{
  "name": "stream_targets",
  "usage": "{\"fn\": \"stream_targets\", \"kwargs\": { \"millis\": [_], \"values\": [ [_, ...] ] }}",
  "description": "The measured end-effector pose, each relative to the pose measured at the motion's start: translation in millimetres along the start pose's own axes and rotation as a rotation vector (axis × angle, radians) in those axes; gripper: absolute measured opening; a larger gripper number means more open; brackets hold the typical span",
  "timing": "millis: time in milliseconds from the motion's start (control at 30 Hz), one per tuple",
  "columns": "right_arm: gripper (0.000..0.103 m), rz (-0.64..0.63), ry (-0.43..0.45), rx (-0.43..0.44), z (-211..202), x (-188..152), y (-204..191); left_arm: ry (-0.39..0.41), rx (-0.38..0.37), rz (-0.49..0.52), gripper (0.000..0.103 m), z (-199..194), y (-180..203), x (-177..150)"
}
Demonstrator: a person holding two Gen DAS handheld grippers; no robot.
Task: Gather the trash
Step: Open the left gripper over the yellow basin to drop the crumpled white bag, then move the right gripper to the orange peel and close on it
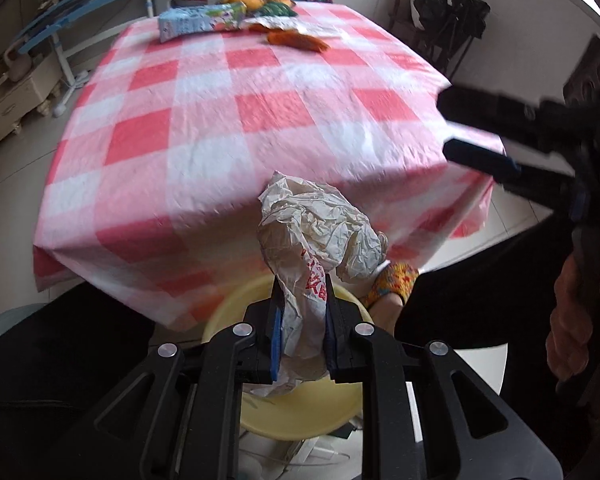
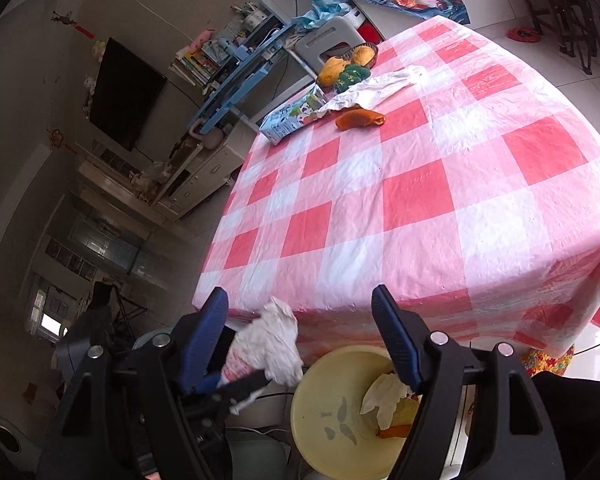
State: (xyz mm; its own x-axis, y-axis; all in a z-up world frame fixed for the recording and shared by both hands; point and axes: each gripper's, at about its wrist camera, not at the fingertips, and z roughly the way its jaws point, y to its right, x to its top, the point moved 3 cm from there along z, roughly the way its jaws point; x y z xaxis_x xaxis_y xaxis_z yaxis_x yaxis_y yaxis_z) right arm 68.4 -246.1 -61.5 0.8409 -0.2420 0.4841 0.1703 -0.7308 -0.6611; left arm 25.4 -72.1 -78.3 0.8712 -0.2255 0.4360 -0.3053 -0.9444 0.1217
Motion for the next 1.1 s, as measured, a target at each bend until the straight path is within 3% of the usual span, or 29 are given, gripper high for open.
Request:
{"fn": "stream_targets", "kwargs": {
  "millis": [133, 200, 300, 433, 700, 867, 1100],
  "values": [
    [0.073, 0.007, 0.015, 0.0, -3.4, 1.2, 0.9, -0.089, -0.014, 0.068, 0.02, 10.5, 14.3, -16.7],
    [0.073, 0.007, 0.019, -0.002, -4.5, 1.6, 1.2, -0.121, -0.014, 0.089, 0.031, 13.0, 16.9, -21.6],
    [0.073, 0.006, 0.023, -0.007, -5.8, 1.5, 1.6, -0.13, -0.012, 0.103, 0.046, 10.3, 18.2, -25.5],
    [0.075, 0.006, 0.021, -0.015, -4.8, 1.1, 2.2, -0.11, -0.011, 0.103, 0.053, 0.1, 12.0, -21.0],
    [0.075, -0.051, 0.014, -0.068, 1.0, 8.8, -5.8, 0.052, 0.007, 0.001, 0.058, -29.3, -13.8, 1.0],
    [0.075, -0.178, 0.02, -0.131, 12.1, 45.6, -23.6, 0.18, 0.013, -0.11, 0.062, -49.9, -35.3, 20.4],
    [0.075, -0.327, -0.024, -0.241, 59.7, 98.4, -20.1, 0.285, 0.018, -0.215, 0.063, -58.7, -58.3, 46.0]
  ]
}}
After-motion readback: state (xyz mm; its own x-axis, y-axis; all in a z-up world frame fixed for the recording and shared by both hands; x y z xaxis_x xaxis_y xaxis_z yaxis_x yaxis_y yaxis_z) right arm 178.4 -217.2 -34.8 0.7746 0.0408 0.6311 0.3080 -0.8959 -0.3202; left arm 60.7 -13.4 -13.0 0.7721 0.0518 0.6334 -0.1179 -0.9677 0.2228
